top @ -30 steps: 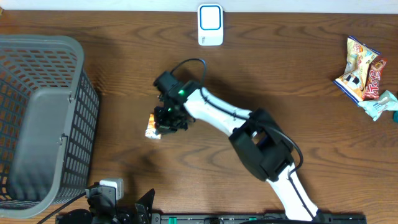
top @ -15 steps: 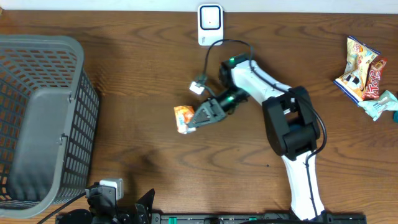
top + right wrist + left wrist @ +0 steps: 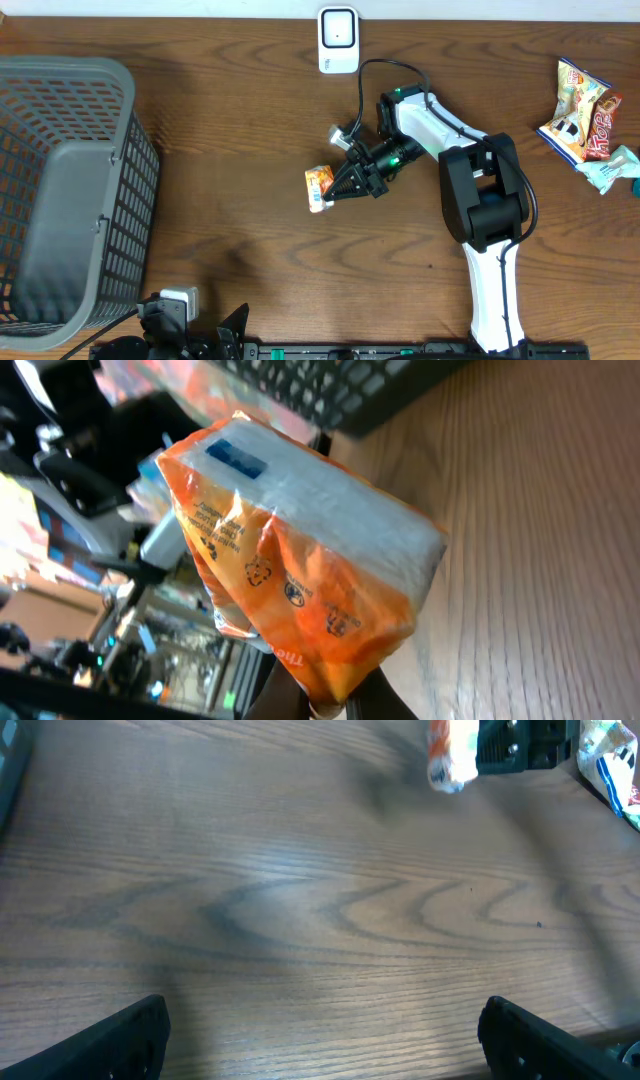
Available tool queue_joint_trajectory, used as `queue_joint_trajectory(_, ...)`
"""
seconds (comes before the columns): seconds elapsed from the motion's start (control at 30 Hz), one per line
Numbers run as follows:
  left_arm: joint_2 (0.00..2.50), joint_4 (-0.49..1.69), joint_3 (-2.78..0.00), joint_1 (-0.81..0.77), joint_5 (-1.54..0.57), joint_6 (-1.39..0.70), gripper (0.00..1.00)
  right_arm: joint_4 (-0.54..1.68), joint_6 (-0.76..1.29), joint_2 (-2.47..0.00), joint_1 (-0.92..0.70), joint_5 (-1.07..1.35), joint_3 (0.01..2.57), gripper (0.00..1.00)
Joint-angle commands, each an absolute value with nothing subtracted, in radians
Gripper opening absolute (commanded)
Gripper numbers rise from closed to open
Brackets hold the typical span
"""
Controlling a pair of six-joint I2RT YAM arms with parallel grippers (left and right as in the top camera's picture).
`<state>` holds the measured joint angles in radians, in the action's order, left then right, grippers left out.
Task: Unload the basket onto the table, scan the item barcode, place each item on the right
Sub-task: 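Lift the orange packet and turn it in the right gripper, then hold the orange packet against the white scanner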
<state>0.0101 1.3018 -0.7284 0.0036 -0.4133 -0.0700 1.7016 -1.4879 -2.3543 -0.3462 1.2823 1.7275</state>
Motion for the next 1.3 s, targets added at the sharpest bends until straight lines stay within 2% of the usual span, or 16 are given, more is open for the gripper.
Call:
queue_joint_trajectory(0.0,0.003,1.302,-0.733,-0.001,-0.414,-0.053,0.98,1.674,-1.526,-2.352,-0.334,1.19,1.728,0.01)
queue_joint_trajectory(0.23,0.003,1.302,-0.733,-0.001,-0.414,-0.053,0.98,1.556,-1.484,-2.352,-0.262,1.122,1.89,0.01)
queue_joint_trajectory(0.33,0.003,1.302,-0.733,-0.001,-0.414,-0.053,0.98,1.371,-1.27,-2.352,-0.243,1.018,1.977,0.01)
queue_joint_trajectory(0.47,0.003,1.302,-0.733,-0.001,-0.414,-0.053,0.98,0.985,-0.874,-2.352,-0.258,0.577,2.024,0.01)
queue_joint_trajectory(0.53,0.003,1.302,-0.733,-0.001,-0.414,-0.053,0.98,0.849,-0.82,-2.352,-0.276,0.347,2.024,0.01)
queue_joint_trajectory(0.67,0.003,1.302,-0.733,-0.001,-0.414,-0.053,0.98,0.627,-0.817,-2.357,-0.324,0.029,2.021,0.01)
queue_joint_trajectory(0.77,0.003,1.302,-0.733,-0.001,-0.414,-0.053,0.98,0.459,-0.851,-2.374,-0.354,-0.118,2.02,0.01)
queue_joint_trajectory(0.9,0.003,1.302,-0.733,-0.001,-0.414,-0.053,0.98,0.3,-0.91,-2.402,-0.377,-0.214,2.02,0.01)
queue_joint_trajectory(1.13,0.003,1.302,-0.733,-0.001,-0.414,-0.053,0.98,0.025,-1.135,-2.511,-0.419,-0.476,2.02,0.01)
queue_joint_trajectory(1.27,0.003,1.302,-0.733,-0.001,-0.414,-0.053,0.98,-0.042,-1.165,-2.535,-0.437,-0.521,2.02,0.01)
